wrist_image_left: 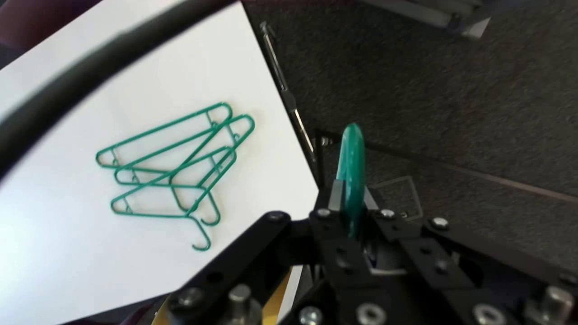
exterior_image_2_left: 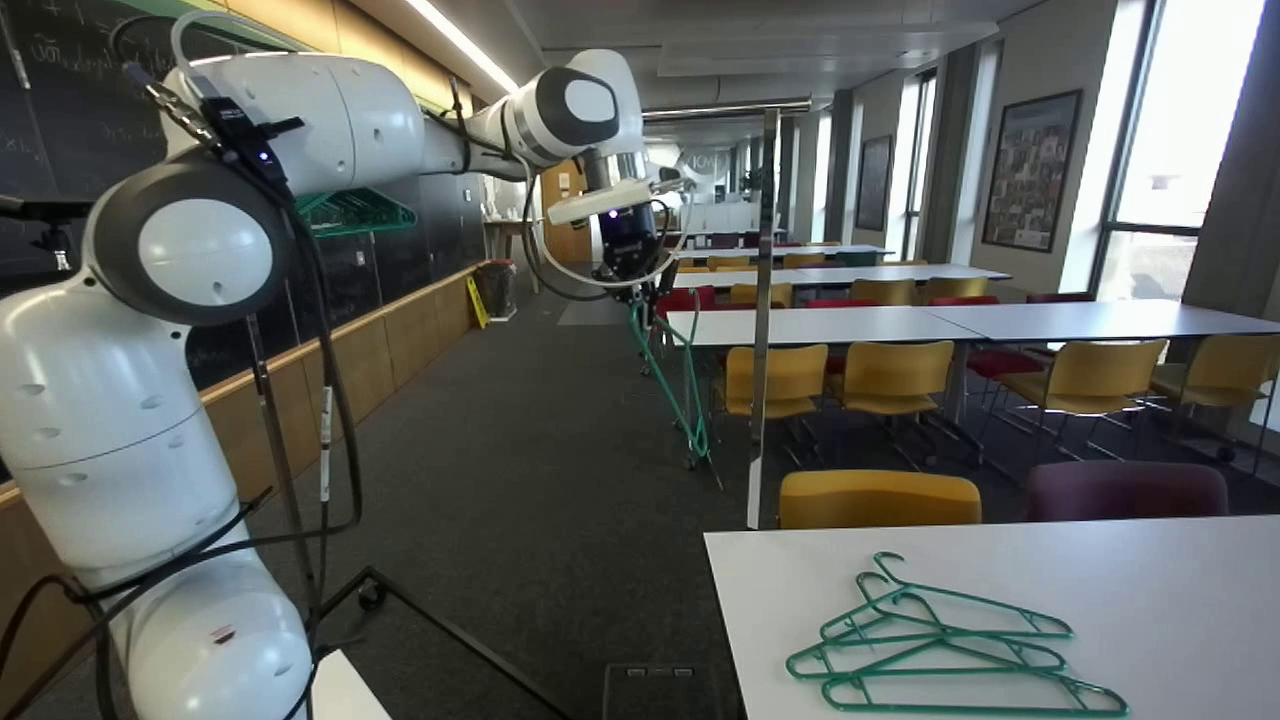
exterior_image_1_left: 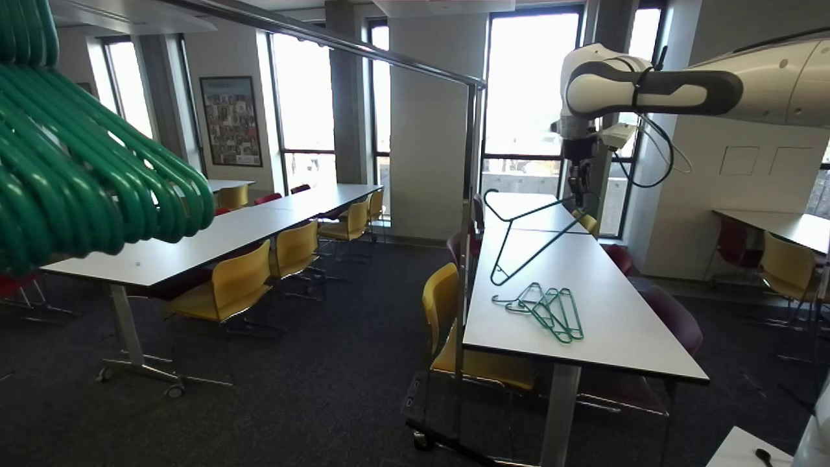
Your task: Put one green hanger on the table
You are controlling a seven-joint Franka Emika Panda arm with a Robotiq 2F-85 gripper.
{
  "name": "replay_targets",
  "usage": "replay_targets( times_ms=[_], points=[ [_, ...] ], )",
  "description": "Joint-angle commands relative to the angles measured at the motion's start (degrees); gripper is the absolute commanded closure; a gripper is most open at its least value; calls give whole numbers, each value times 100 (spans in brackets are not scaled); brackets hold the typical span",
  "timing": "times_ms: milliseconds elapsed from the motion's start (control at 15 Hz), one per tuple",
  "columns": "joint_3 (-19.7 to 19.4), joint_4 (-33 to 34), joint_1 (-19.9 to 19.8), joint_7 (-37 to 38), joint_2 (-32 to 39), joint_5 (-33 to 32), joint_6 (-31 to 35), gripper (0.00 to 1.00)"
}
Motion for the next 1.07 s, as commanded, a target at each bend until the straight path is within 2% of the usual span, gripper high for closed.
replay_targets(
  times_ms=[0,133,200,400,600,800,1000],
  points=[
    [-81,-854,-171,-367,-679,93,-500,98],
    [-108,-1189,-228,-402,-884,-312,-573,98],
    [-98,-1361,-263,-381,-958,-720,-431,98],
    [-193,-1851,-393,-360,-1063,-1932,188,98],
    [-354,-2160,-581,-240,-881,-3009,916,98],
    [-499,-2282,-735,58,-442,-4021,1737,98],
    [-532,-1987,-804,626,356,-4938,2508,98]
  ],
)
